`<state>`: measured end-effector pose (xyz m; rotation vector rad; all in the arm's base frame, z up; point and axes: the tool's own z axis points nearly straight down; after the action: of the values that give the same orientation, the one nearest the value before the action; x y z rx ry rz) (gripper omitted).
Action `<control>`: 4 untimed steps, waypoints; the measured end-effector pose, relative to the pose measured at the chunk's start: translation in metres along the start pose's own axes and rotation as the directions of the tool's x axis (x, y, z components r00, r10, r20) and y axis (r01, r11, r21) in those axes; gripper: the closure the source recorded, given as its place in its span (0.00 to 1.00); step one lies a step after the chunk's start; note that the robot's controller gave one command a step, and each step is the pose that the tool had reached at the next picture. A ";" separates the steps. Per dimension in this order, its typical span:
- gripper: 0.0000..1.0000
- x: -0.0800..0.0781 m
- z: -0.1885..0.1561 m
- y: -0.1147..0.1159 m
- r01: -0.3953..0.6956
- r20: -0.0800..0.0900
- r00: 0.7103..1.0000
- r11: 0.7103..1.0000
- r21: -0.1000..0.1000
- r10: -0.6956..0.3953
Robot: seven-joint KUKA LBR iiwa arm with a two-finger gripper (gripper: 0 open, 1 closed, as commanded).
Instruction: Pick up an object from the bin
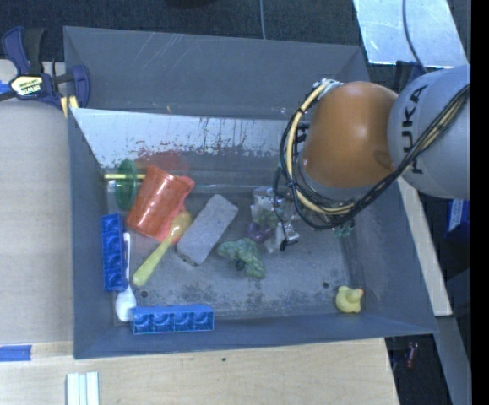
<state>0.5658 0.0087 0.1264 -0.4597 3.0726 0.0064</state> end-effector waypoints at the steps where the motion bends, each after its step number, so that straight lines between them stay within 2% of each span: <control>1: 1.00 -0.012 -0.089 -0.005 -0.024 -0.003 1.000 1.000 -0.001 0.024; 2: 1.00 -0.023 -0.047 -0.005 0.084 0.006 0.996 0.996 0.003 -0.084; 3: 1.00 -0.041 0.036 0.035 0.145 0.016 0.989 0.989 0.009 -0.145; 4: 1.00 -0.042 0.002 0.030 0.151 0.005 0.988 0.988 0.004 -0.151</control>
Offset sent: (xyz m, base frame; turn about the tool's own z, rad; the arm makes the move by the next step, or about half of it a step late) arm 0.0327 0.0072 -0.0564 -0.2804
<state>0.5969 0.0497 0.1256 -0.6903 3.0230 -0.0023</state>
